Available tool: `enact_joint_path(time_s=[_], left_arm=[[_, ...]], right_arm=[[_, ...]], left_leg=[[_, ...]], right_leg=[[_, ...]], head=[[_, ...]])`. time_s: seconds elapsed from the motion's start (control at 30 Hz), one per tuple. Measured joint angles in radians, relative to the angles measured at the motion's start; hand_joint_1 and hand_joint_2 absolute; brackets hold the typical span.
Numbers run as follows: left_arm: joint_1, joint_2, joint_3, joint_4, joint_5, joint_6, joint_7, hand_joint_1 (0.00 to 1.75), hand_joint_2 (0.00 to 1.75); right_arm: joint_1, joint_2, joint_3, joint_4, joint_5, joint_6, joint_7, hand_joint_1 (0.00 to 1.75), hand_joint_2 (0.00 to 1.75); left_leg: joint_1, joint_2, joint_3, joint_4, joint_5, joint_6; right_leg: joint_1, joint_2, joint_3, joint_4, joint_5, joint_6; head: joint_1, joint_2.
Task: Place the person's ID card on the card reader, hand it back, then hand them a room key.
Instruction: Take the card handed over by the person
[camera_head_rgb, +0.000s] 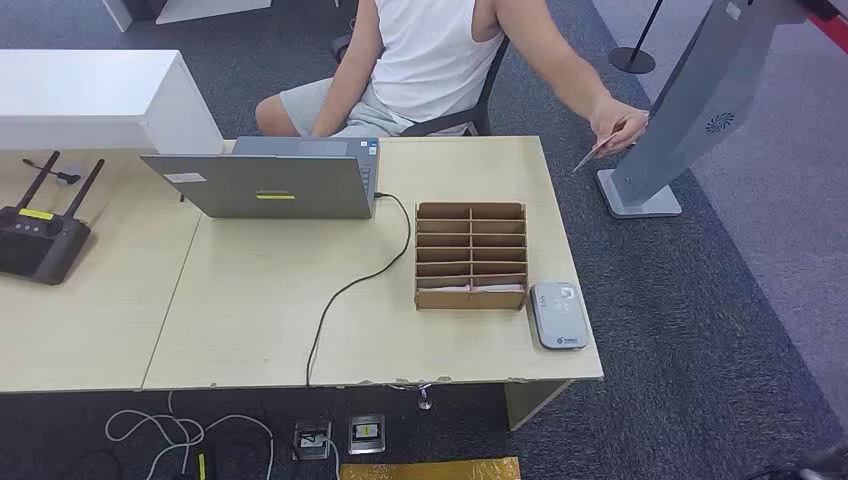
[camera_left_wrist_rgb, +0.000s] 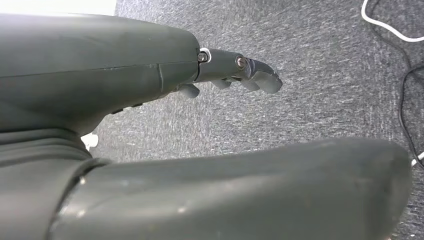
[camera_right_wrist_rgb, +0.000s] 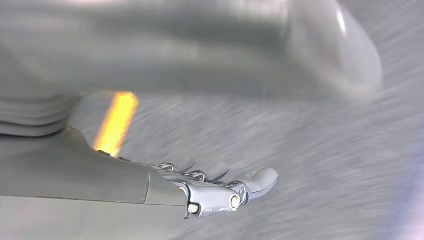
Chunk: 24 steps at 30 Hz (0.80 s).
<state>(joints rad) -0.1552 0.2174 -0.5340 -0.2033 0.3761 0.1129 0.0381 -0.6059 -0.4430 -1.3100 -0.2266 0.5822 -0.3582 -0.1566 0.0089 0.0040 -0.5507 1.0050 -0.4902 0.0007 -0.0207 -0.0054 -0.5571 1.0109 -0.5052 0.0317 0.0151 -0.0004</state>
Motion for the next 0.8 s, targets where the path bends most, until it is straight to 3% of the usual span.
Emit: enact_joint_path(time_s=[0.13, 0.27, 0.33, 0.5, 0.57, 0.7, 0.8], left_arm=[[-0.005, 0.002, -0.006, 0.0, 0.0, 0.001, 0.0, 0.0, 0.0], [-0.008, 0.003, -0.011, 0.0, -0.005, 0.002, -0.009, 0.0, 0.0], [-0.013, 0.005, -0.016, 0.0, -0.015, 0.003, -0.017, 0.0, 0.0], [-0.025, 0.009, -0.03, 0.0, -0.034, 0.003, -0.021, 0.0, 0.0], [-0.028, 0.01, -0.034, 0.0, -0.041, 0.003, -0.021, 0.0, 0.0], [-0.048, 0.01, -0.051, -0.001, -0.072, -0.002, -0.021, 0.0, 0.0], [-0.065, 0.01, -0.063, -0.001, -0.083, -0.014, -0.014, 0.0, 0.0]], right_arm=[[-0.161, -0.035, 0.029, -0.014, 0.02, 0.034, -0.063, 0.0, 1.75], [-0.311, -0.032, 0.131, -0.043, 0.006, 0.129, -0.158, 0.0, 1.75], [-0.353, -0.021, 0.229, -0.082, -0.043, 0.119, -0.165, 0.0, 1.75], [-0.37, -0.008, 0.586, -0.265, -0.297, -0.018, -0.089, 0.0, 1.75], [-0.37, -0.008, 0.708, -0.318, -0.32, -0.045, -0.107, 0.0, 1.75], [-0.365, -0.003, 0.947, -0.426, -0.151, -0.096, -0.162, 0.0, 1.75], [-0.361, 0.019, 1.123, -0.519, 0.055, -0.084, -0.125, 0.0, 1.75]], left_leg=[[-0.001, 0.0, 0.001, 0.0, 0.002, 0.002], [-0.001, -0.005, 0.0, 0.0, 0.004, 0.001], [-0.001, -0.008, -0.001, 0.0, 0.006, 0.002], [-0.001, -0.008, -0.003, 0.0, 0.006, 0.002], [-0.002, -0.003, -0.002, 0.0, 0.005, 0.001], [-0.001, -0.002, -0.002, 0.0, 0.005, 0.001], [0.0, -0.002, -0.002, 0.0, 0.005, 0.0]], right_leg=[[-0.001, -0.001, -0.001, 0.001, 0.001, 0.0], [-0.001, -0.007, 0.0, 0.001, 0.001, 0.0], [-0.001, -0.011, 0.0, 0.001, 0.001, 0.0], [-0.001, -0.011, -0.002, 0.001, 0.001, 0.0], [-0.001, -0.005, -0.002, 0.001, 0.001, 0.0], [-0.001, -0.003, -0.002, 0.001, 0.002, 0.001], [0.0, -0.003, -0.002, 0.002, 0.003, 0.0]], head=[[0.0, 0.0], [0.0, 0.0], [0.0, 0.0], [0.0, 0.0], [0.0, 0.0], [0.0, 0.0], [0.0, 0.0]])
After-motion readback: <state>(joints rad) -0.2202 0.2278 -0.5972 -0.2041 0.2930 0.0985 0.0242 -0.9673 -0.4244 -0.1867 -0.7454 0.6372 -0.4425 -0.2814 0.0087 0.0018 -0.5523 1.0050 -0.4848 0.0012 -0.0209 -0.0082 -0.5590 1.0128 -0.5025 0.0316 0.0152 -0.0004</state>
